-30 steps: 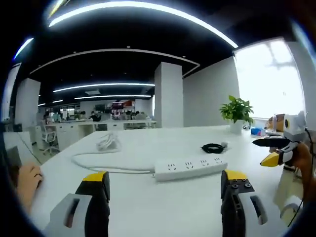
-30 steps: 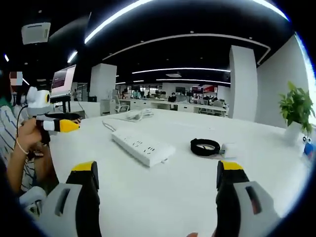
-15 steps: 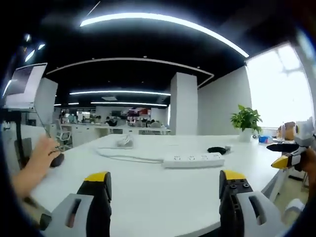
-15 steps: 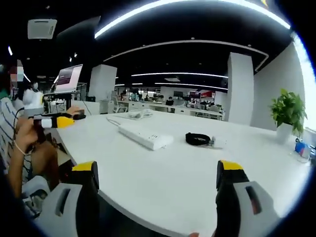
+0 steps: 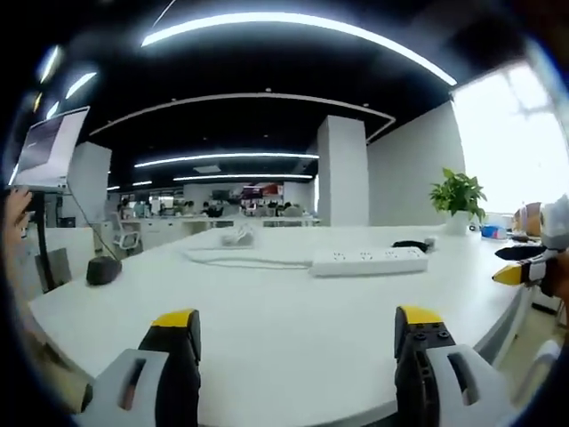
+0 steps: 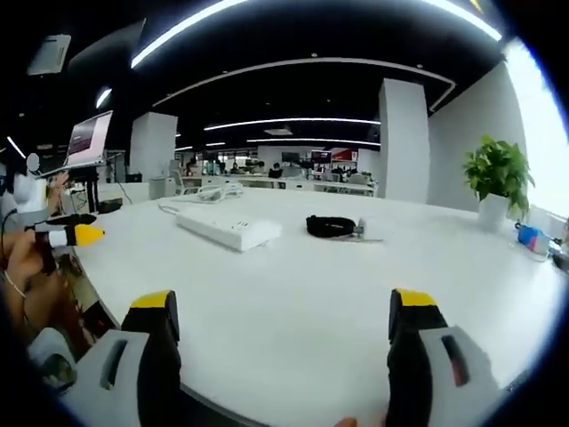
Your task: Straighten the power strip on the desk, plug the charger into it
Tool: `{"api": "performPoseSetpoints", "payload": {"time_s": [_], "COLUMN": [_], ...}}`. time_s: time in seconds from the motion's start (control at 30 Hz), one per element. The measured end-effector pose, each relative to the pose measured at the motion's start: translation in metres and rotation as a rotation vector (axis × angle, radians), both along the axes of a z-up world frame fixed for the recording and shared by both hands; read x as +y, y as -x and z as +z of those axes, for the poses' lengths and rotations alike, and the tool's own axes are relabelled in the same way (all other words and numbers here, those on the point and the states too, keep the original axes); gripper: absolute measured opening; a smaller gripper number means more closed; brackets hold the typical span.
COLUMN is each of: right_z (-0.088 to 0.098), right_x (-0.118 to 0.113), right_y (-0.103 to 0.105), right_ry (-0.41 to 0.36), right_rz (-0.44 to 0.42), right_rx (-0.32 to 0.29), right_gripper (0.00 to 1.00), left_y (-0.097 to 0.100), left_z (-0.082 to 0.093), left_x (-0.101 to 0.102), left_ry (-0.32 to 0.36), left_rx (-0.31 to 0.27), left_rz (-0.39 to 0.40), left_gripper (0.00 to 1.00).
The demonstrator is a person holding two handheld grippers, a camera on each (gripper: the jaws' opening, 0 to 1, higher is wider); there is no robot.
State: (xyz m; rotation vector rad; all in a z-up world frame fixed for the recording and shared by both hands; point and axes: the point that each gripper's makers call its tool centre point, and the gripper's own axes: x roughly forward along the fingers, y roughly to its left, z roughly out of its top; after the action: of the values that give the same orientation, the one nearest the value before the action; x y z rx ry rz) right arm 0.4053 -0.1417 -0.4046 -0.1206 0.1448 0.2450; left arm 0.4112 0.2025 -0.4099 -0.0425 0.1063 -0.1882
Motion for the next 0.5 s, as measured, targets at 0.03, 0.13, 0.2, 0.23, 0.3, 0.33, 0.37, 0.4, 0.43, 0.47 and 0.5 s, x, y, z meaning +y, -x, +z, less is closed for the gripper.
{"api": "performPoseSetpoints", "payload": {"time_s": [0.03, 0.13, 0.2, 0.23, 0.3, 0.33, 0.37, 0.4, 0.43, 0.47, 0.5], "right_z": [0.001, 0.000, -0.005, -0.006, -0.008, -0.007, -0.007, -0.008, -0.007, -0.007, -0.007], "right_x": [-0.001, 0.002, 0.004, 0.005, 0.005, 0.005, 0.006, 0.007, 0.007, 0.007, 0.007], "right_y": [-0.001, -0.001, -0.002, -0.003, -0.003, -0.003, -0.003, -0.002, -0.002, -0.002, -0.001], "right_ry": [-0.006, 0.005, 0.045, 0.055, 0.068, 0.067, 0.064, 0.061, 0.061, 0.061, 0.060], "right_rz": [-0.005, -0.004, -0.007, -0.010, -0.012, -0.012, -0.010, -0.008, -0.007, -0.008, -0.007], "right_rx": [-0.006, -0.012, 0.003, 0.008, 0.016, 0.008, 0.010, 0.009, 0.008, 0.008, 0.007], "right_gripper": [0.96, 0.96, 0.97, 0.97, 0.98, 0.99, 0.99, 0.99, 0.99, 0.99, 0.98], "left_y": [-0.001, -0.002, -0.003, -0.003, -0.003, -0.003, -0.003, -0.004, -0.004, -0.004, -0.005], "left_z": [-0.001, -0.002, -0.006, -0.008, -0.008, -0.008, -0.008, -0.008, -0.008, -0.008, -0.009], "left_x": [-0.001, -0.006, -0.010, -0.011, -0.010, -0.009, -0.008, -0.008, -0.007, -0.007, -0.007], "left_ry": [-0.008, -0.011, -0.008, -0.015, -0.023, -0.022, -0.019, -0.019, -0.023, -0.031, -0.044], "left_rx": [-0.004, -0.008, 0.007, 0.014, 0.016, 0.016, 0.014, 0.013, 0.013, 0.013, 0.013], "left_rz": [0.004, -0.008, -0.022, -0.022, -0.021, -0.018, -0.015, -0.013, -0.011, -0.010, -0.010], "left_gripper": [0.91, 0.92, 0.92, 0.91, 0.91, 0.91, 0.91, 0.91, 0.91, 0.91, 0.91]}}
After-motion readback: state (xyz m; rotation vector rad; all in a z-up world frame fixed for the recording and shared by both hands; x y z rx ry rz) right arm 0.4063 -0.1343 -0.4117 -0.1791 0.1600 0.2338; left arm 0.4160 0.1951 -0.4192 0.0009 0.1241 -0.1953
